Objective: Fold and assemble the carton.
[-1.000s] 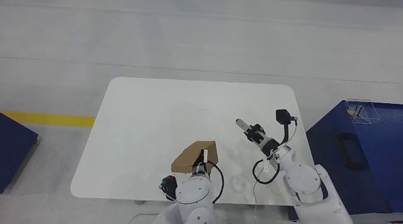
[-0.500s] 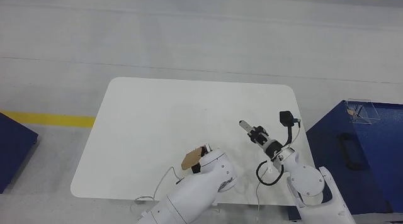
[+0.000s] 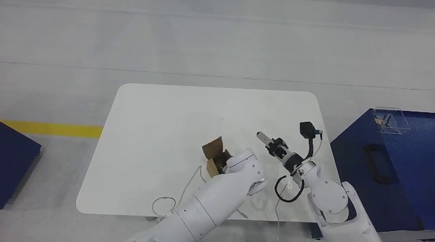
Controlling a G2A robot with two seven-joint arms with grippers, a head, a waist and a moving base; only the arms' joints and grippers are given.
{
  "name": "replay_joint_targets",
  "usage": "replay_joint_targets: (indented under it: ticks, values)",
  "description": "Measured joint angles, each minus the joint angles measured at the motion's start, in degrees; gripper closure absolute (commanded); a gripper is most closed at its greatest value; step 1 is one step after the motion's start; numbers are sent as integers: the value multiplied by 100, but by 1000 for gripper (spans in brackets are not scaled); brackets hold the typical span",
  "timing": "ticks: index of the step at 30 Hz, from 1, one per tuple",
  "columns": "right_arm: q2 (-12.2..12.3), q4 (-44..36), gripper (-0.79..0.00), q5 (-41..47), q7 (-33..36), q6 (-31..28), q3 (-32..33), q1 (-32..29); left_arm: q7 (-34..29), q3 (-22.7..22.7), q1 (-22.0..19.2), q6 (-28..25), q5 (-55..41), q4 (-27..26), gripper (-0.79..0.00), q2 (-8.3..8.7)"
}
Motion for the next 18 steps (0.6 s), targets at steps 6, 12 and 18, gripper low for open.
replay_joint_targets:
  ticks: [6,12,18]
  values:
    - [2,-132,-785,-63,11,131,-7,23,0,-457,821,620,702,-1527,-785,356]
    - [11,-260,-785,-154,43,345,29,51,-413,-280,1931,1052,2146,-3484,-785,1065]
    - [15,-266,-785,-364,131,686,-18,195,-2138,-1128,3105,2770,3766,-5308,-785,1881]
